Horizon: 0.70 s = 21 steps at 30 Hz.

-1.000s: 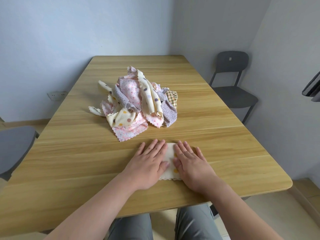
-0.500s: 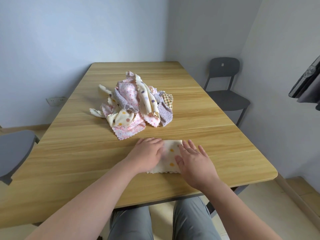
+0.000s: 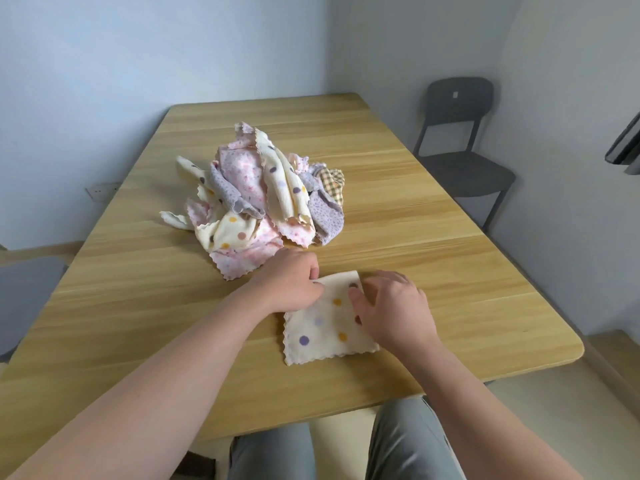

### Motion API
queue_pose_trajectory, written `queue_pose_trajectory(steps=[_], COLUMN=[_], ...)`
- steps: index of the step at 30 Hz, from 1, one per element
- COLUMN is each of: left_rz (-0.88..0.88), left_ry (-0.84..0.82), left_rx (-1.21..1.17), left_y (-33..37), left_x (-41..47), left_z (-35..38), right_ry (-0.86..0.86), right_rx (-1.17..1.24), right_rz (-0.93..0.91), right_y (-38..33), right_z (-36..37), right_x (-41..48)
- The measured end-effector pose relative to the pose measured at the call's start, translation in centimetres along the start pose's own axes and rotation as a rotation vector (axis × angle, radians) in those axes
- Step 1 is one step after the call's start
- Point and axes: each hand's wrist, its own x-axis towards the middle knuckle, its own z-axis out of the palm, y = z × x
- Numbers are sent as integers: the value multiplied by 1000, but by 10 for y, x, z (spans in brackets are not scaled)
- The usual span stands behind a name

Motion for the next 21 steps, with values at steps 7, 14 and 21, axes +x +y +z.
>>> queue_pose_trajectory(steps=[7,14,21], left_rz=[-113,-178,-168], left_ry=[-44,-293,-171], left_rx=[-355,-334,-264], left_y=[-5,12,82], left_x=[22,14,-9], left_z=[-43,-87,-178], right_ry=[-255,-391,-404], right_rx=[564,629,553], right_rz=[176,59,-39], right_y=[-12,-49,-74], right_z=[-37,-95,-228], right_x=[60,86,99])
